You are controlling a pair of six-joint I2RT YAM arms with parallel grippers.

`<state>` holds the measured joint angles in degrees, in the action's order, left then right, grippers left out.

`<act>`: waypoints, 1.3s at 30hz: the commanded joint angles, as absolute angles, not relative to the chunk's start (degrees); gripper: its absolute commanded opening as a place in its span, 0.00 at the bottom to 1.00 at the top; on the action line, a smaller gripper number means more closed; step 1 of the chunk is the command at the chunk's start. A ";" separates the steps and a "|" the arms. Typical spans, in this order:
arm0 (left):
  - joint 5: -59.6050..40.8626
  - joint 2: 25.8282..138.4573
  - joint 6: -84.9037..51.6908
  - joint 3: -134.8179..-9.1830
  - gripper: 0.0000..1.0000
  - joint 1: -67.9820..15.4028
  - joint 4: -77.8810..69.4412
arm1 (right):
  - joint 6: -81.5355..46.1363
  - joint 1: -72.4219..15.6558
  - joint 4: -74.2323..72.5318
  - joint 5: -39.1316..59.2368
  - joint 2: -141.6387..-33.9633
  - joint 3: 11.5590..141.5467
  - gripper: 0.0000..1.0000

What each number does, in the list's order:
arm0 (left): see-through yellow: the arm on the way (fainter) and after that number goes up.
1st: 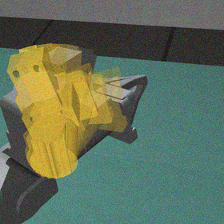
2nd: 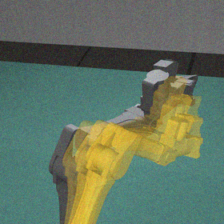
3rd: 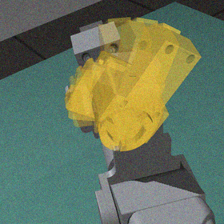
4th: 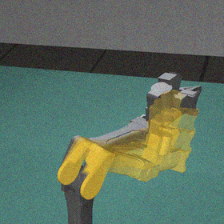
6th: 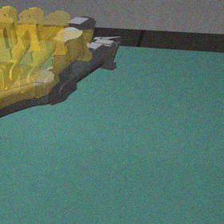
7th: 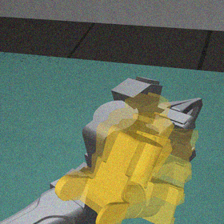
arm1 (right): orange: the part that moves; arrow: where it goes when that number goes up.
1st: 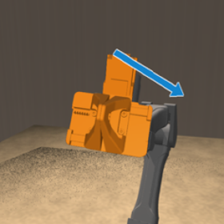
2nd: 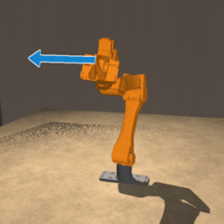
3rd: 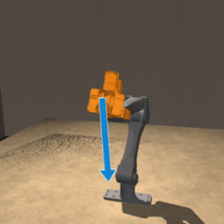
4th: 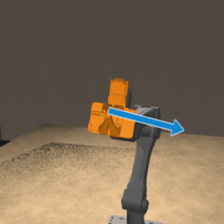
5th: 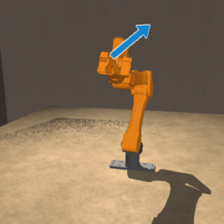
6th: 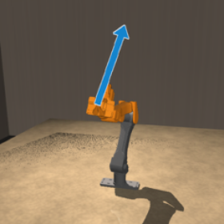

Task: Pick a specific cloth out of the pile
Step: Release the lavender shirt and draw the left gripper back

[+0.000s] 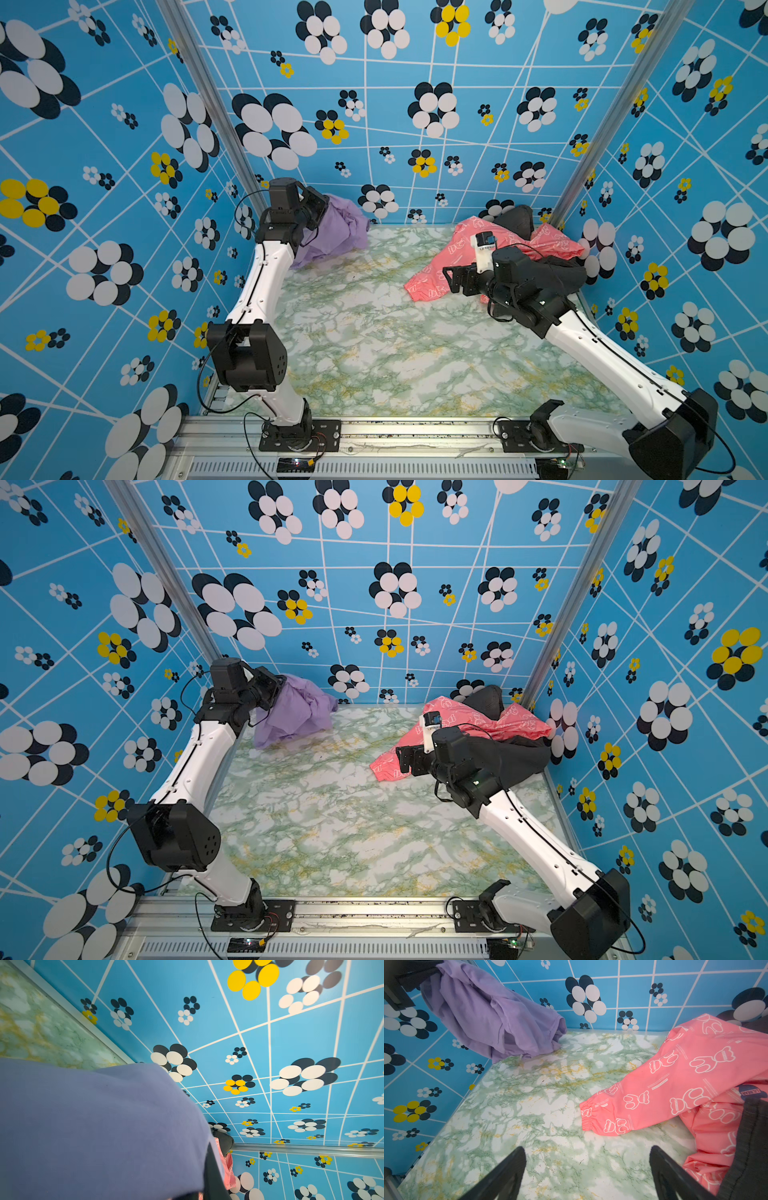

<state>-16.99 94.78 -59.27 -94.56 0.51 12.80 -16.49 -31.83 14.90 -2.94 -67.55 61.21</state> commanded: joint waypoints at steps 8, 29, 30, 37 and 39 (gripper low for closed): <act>-12.20 86.37 -55.34 -56.73 0.00 3.29 7.94 | -15.09 -31.17 13.59 -2.66 -64.96 57.39 0.95; -5.77 83.29 -55.98 -31.72 0.03 6.20 8.03 | -15.29 -30.85 14.26 -2.48 -64.19 56.26 0.95; -6.10 83.41 -56.07 -31.64 0.05 6.28 7.76 | -15.34 -30.85 14.31 -2.46 -64.17 56.03 0.95; -7.11 79.17 -54.08 -34.03 0.24 7.94 10.63 | -14.18 -30.76 14.74 -3.06 -63.38 55.55 0.95; -6.09 76.08 -52.41 -35.63 0.37 8.11 12.97 | -13.86 -30.76 14.75 -3.45 -63.03 55.29 0.96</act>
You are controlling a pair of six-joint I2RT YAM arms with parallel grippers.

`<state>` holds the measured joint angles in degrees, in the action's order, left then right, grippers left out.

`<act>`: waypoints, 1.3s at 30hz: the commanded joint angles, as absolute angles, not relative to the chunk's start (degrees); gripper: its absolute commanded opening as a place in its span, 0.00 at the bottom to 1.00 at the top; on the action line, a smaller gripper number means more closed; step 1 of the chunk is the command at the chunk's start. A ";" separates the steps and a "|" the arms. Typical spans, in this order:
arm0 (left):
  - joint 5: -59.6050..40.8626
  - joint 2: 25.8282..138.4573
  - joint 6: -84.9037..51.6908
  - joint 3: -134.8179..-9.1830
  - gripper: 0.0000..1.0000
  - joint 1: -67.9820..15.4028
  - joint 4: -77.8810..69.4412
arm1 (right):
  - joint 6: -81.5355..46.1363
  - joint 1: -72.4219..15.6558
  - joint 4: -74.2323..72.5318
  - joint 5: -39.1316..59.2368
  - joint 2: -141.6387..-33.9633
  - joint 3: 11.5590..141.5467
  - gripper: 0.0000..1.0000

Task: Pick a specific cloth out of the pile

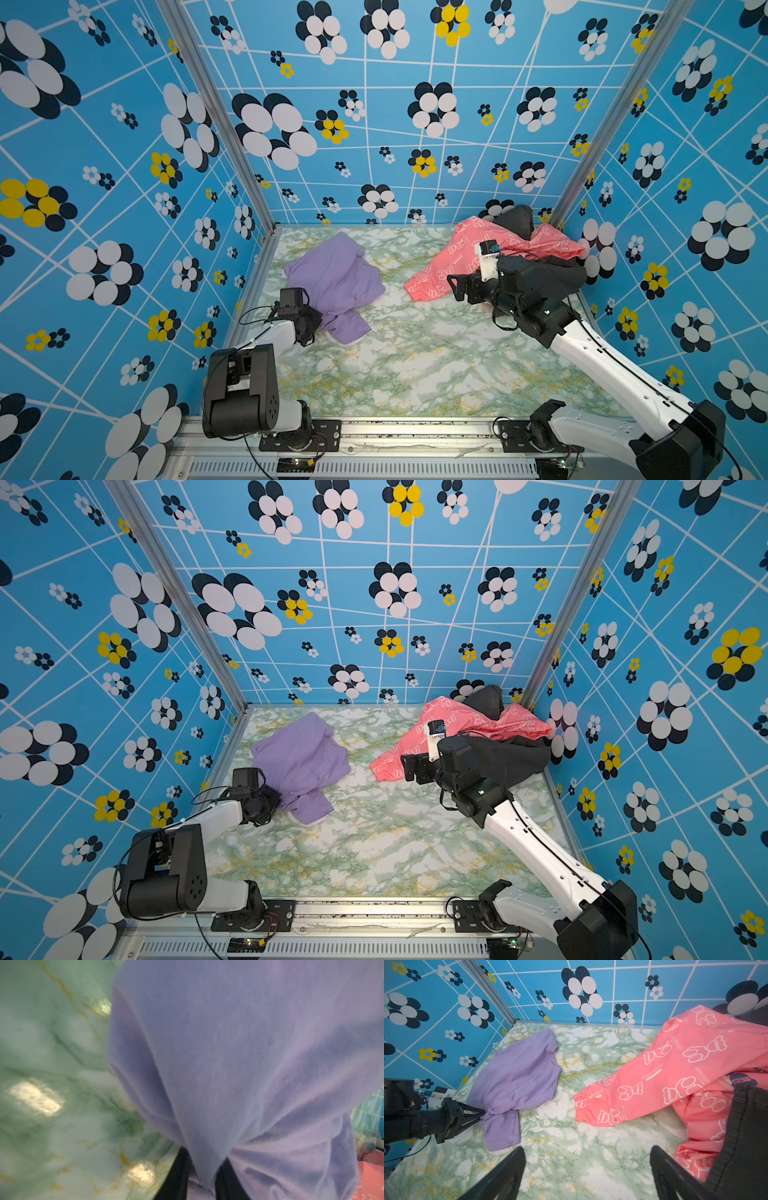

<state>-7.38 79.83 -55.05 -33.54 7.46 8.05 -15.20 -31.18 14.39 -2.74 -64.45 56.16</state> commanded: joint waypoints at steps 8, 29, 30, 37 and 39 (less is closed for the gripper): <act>-1.55 59.88 -40.89 -43.33 0.91 8.83 19.33 | -13.06 -30.50 13.53 -4.18 -61.99 54.76 0.96; -21.52 36.15 -2.95 -27.00 0.99 8.75 -4.15 | -6.03 -29.74 7.52 -14.18 -61.53 47.56 0.99; -20.66 36.58 -2.56 -25.68 0.99 8.71 -5.52 | -5.96 -29.37 6.51 -15.47 -61.52 46.57 0.99; -16.72 44.07 -3.49 -20.81 0.99 8.66 -13.60 | -6.23 -23.02 -0.52 -20.61 -61.02 38.92 0.99; -14.33 47.04 -6.27 -20.58 0.99 8.56 -16.30 | -6.49 -20.55 -3.08 -21.08 -60.91 36.63 0.99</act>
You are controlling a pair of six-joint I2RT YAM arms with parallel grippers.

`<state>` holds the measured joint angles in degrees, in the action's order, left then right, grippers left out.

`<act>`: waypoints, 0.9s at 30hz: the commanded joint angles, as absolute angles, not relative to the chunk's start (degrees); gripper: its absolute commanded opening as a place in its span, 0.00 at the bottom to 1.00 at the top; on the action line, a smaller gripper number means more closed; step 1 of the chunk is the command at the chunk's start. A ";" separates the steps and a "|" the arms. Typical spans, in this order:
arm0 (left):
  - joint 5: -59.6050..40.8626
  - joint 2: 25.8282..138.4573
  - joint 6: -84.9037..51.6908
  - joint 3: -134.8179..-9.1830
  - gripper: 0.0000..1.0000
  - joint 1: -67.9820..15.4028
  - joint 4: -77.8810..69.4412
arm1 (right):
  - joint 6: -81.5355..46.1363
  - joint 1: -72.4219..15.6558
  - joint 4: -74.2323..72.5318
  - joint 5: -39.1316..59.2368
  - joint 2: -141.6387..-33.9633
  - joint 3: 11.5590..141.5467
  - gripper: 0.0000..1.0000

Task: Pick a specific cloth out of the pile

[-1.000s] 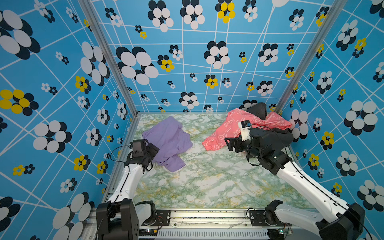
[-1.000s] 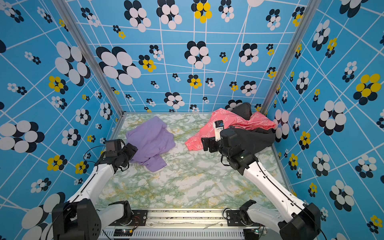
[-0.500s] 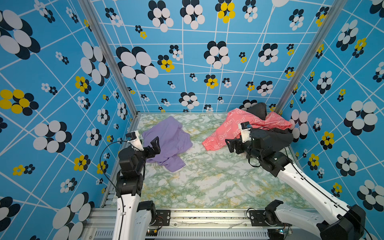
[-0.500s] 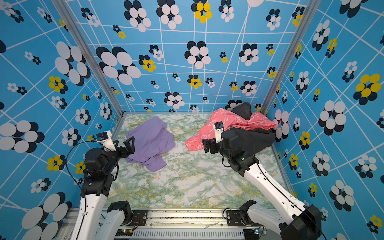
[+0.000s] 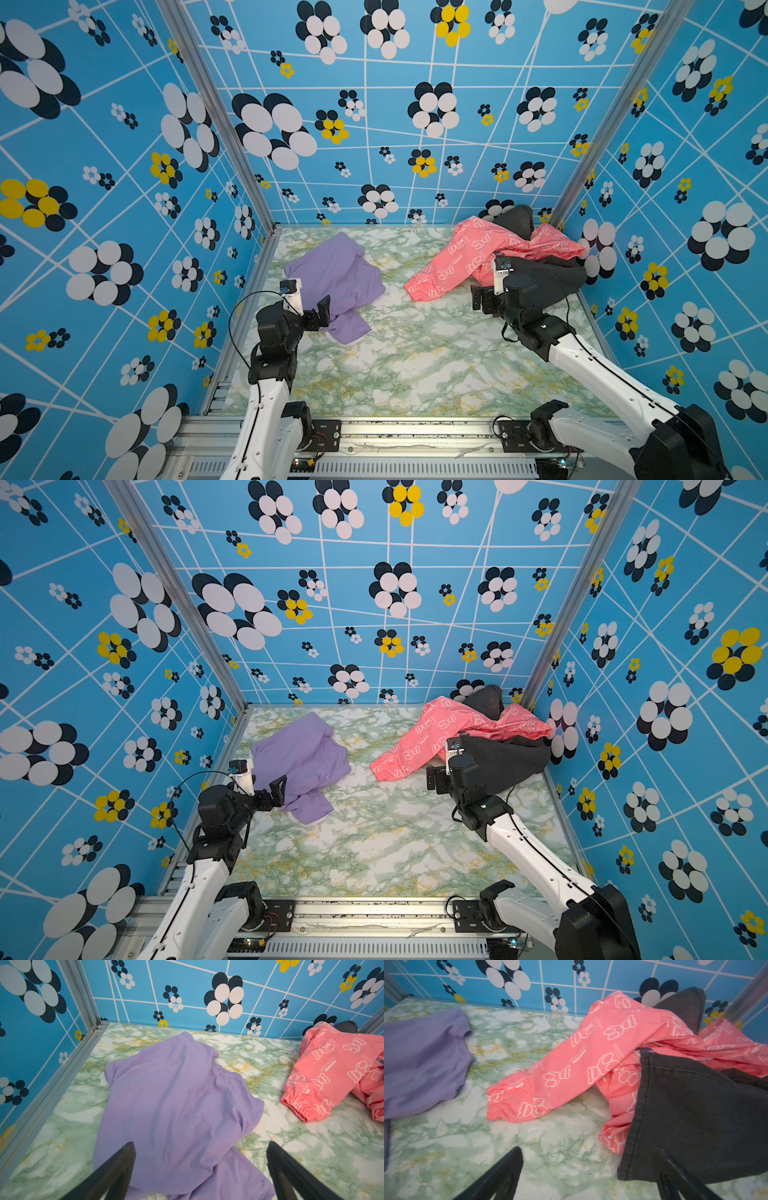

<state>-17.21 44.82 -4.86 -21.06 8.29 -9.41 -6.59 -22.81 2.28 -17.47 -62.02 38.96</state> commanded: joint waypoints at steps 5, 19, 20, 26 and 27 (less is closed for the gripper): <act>-9.23 56.30 -7.42 -17.81 0.99 6.62 -28.52 | -6.77 -15.16 -10.62 -23.08 -62.24 30.94 0.99; -0.09 75.47 -2.69 -14.81 0.99 1.76 -52.97 | 1.36 -10.17 -39.39 -21.96 -75.90 21.35 0.99; -0.01 76.90 -2.98 -15.01 0.99 1.77 -54.02 | 1.85 -9.90 -42.81 -21.53 -77.29 20.57 0.99; -1.50 87.38 -2.32 -14.53 0.99 1.06 -65.10 | 3.10 -8.23 -50.72 -17.02 -83.24 20.14 0.99; -1.52 88.45 -2.16 -14.29 0.99 0.90 -66.42 | 2.53 -7.65 -53.76 -17.03 -84.69 19.61 0.99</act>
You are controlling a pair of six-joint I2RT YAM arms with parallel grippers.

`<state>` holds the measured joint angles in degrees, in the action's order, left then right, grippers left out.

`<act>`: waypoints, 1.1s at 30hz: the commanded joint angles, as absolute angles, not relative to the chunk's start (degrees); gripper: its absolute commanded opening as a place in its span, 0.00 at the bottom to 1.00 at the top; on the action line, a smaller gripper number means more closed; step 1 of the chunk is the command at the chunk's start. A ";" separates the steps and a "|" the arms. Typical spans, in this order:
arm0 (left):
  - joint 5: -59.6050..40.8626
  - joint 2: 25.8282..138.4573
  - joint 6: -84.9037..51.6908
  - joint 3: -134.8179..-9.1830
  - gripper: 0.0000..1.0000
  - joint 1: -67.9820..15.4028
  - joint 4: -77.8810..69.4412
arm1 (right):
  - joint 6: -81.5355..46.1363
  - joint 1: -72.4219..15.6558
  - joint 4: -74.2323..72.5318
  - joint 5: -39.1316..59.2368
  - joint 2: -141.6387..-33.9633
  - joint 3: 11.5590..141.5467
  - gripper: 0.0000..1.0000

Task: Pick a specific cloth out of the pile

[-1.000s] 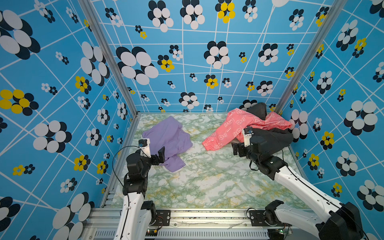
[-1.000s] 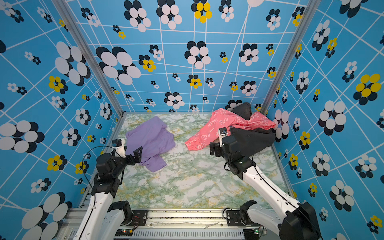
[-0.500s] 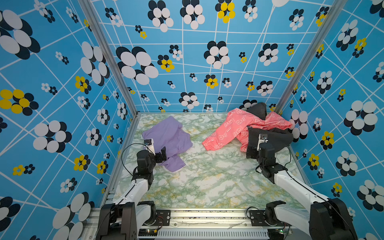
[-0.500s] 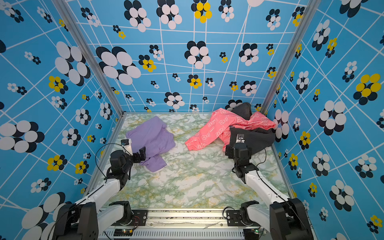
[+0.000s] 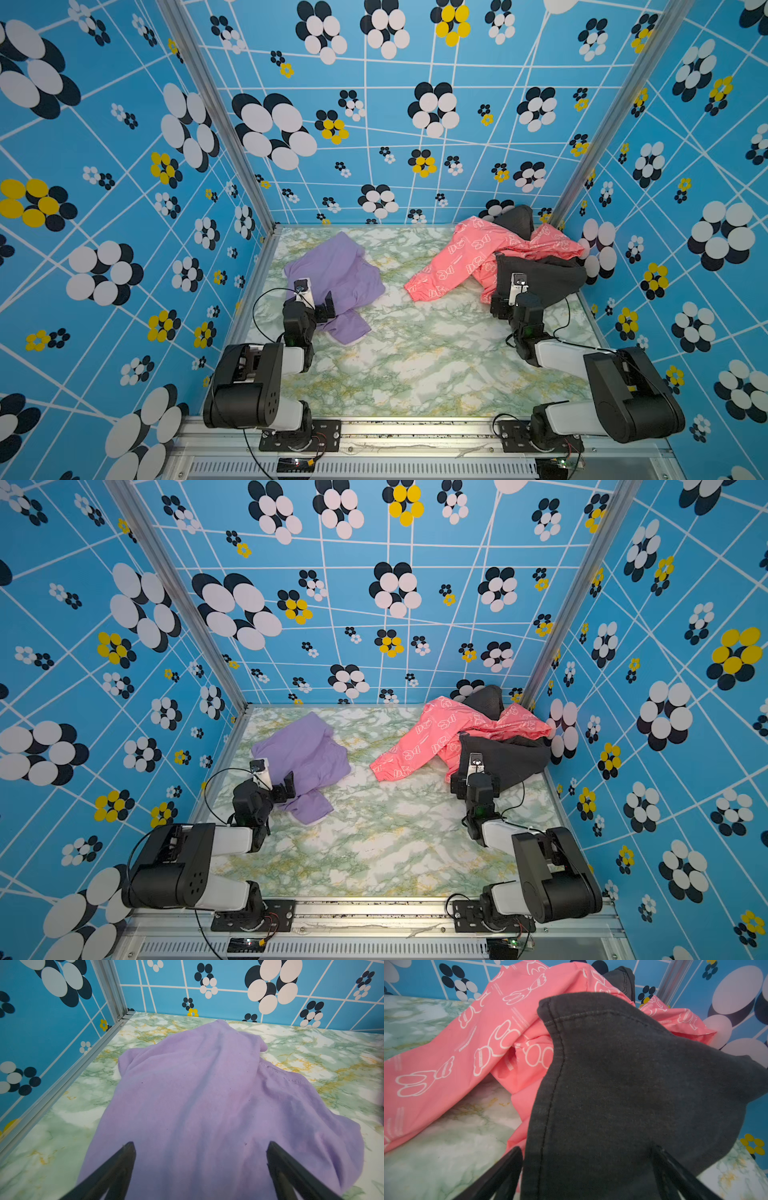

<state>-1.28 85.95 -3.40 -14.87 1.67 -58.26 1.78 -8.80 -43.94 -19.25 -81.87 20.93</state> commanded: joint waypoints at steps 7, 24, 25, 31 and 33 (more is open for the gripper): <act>1.46 88.81 -3.40 -16.06 0.99 1.00 -63.66 | 0.58 -4.37 -54.90 -13.76 -88.58 20.21 0.99; -2.15 88.77 -0.84 -21.86 0.99 -0.01 -52.70 | -0.36 -2.61 -52.43 -10.98 -88.51 21.63 0.99; -3.32 88.77 -0.36 -22.24 0.99 0.00 -52.07 | -0.43 -2.63 -52.38 -10.94 -88.52 21.67 0.99; -3.48 88.77 -0.34 -22.07 0.99 0.00 -52.38 | -0.44 -2.64 -52.22 -10.97 -88.56 21.73 0.99; -3.44 88.81 -0.31 -22.08 0.99 -0.02 -52.40 | -0.44 -2.63 -52.25 -10.90 -88.55 21.75 0.99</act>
